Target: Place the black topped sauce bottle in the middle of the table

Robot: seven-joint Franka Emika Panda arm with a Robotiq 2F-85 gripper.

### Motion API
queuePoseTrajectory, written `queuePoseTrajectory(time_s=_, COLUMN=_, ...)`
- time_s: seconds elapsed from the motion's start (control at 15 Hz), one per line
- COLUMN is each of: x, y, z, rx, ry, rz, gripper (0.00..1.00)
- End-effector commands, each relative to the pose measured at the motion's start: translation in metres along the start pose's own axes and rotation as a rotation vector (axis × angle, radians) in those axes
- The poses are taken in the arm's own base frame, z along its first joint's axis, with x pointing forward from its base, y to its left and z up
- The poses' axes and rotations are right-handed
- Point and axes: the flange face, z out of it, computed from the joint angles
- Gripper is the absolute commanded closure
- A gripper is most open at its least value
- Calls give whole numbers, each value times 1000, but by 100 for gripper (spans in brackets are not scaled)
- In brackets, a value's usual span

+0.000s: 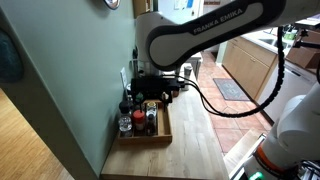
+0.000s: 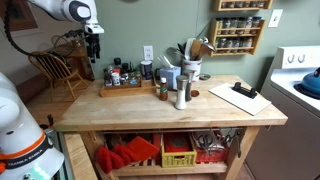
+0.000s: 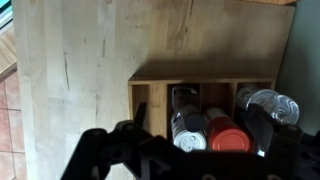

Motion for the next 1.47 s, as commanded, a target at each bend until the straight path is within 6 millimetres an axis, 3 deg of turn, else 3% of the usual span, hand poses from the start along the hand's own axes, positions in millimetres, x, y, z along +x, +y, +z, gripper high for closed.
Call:
queuePoseTrajectory(time_s=0.0, x=17, y=-13, z=25, rx=-9, ry=-3, rz=18, gripper=0)
queuePoseTrajectory(time_s=0.53, x=45, y=-16, z=54, rx=-2, ry=-49, rz=31, gripper=0)
queuePoseTrajectory(time_s=1.4, x=62, y=-13, z=70, rx=-1, ry=-69, rz=54, gripper=31)
